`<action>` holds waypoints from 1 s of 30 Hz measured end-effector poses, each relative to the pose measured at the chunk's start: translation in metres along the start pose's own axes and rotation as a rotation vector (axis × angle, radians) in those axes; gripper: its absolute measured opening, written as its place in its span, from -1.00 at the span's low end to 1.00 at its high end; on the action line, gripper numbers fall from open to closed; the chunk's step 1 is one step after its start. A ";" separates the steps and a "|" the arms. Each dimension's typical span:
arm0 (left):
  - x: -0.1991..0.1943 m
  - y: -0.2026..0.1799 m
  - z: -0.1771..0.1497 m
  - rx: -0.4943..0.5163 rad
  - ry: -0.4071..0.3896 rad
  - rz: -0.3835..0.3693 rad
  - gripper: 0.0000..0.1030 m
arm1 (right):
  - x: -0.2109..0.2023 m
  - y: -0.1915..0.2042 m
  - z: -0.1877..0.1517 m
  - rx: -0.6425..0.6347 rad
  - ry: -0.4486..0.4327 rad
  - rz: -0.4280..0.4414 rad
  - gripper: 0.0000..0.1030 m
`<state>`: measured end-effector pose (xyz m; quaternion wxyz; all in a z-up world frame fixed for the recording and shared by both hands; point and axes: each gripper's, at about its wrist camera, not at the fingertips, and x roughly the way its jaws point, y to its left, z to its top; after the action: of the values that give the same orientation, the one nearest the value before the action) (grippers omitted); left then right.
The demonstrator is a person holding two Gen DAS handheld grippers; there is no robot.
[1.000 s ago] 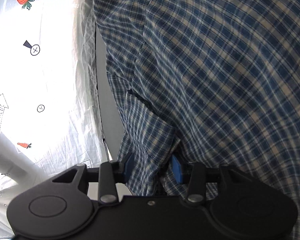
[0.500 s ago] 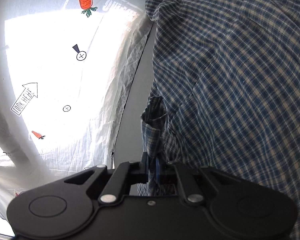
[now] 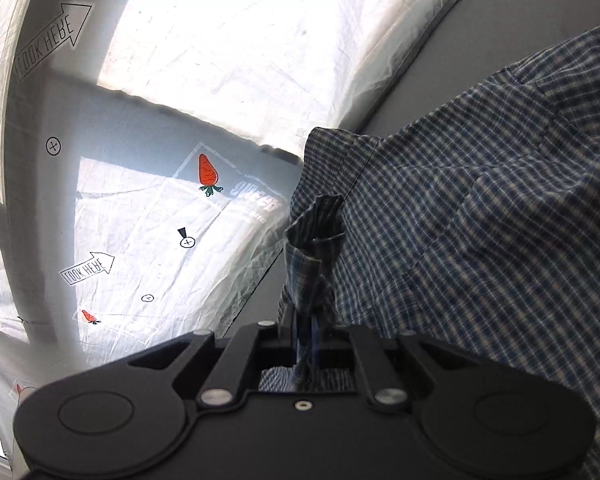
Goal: Fold clothes
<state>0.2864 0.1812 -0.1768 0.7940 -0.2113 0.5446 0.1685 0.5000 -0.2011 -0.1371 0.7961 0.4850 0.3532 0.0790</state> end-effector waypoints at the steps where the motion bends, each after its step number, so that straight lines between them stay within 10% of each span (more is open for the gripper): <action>1: -0.001 -0.005 -0.013 0.005 0.013 0.014 1.00 | -0.005 -0.005 0.007 -0.014 -0.010 -0.007 -0.87; 12: 0.009 -0.049 -0.097 -0.087 0.094 0.097 1.00 | -0.061 -0.070 0.066 -0.113 -0.038 -0.070 -0.87; 30: 0.024 -0.107 -0.126 -0.076 0.160 0.249 1.00 | -0.068 -0.115 0.138 -0.288 -0.071 -0.149 -0.88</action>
<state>0.2481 0.0255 -0.2230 0.7125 -0.1846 0.6214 0.2687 0.5132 -0.3911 -0.1609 0.8729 0.3408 0.3450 0.0526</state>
